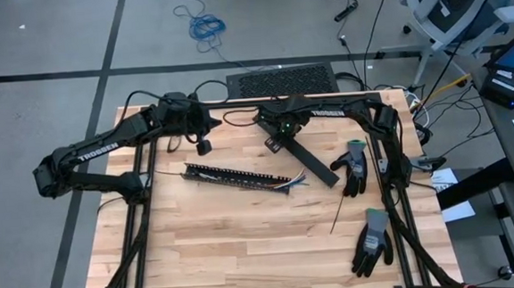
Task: Ziptie cables
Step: Close the black cable duct cover
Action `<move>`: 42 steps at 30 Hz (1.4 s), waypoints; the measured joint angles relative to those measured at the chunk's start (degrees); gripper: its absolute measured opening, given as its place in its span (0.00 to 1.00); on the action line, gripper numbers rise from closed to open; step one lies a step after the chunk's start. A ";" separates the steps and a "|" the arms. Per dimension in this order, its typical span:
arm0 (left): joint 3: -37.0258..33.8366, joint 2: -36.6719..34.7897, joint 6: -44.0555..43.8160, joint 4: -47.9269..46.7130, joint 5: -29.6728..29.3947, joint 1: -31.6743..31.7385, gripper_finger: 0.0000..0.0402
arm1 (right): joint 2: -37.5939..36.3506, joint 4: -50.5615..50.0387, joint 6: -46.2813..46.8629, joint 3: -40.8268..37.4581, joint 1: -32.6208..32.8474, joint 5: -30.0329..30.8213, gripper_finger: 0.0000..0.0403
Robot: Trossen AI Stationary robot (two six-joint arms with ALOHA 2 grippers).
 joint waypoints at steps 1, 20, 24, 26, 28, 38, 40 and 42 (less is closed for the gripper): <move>0.00 -0.01 0.02 -0.44 -0.01 0.00 0.00 | 0.00 -0.74 -0.78 1.09 -0.05 0.05 0.48; -0.02 -6.16 6.24 -0.98 -11.04 4.29 0.00 | -0.22 -17.46 -6.61 17.46 12.20 -2.14 0.49; -0.02 -7.48 6.29 1.02 -11.39 6.77 0.00 | -0.22 -14.81 -2.84 17.49 15.69 -3.06 0.49; 0.00 -8.05 6.40 1.62 -11.39 7.91 0.00 | -0.22 -14.28 -1.41 17.51 17.18 -4.03 0.49; 0.00 -8.66 6.30 1.79 -11.22 8.90 0.00 | -0.05 -13.30 -0.96 17.51 18.57 -5.05 0.49; 0.00 -9.12 4.70 -8.85 8.32 11.69 0.00 | 0.85 -10.80 -7.18 17.54 20.90 -5.74 0.49; 0.00 -8.63 5.05 -13.71 8.39 11.72 0.00 | 1.32 -11.59 -9.13 17.54 21.11 -5.74 0.49; -0.01 -7.88 6.07 -17.84 8.37 11.72 0.00 | 2.07 -11.55 -11.04 17.54 21.21 -5.80 0.49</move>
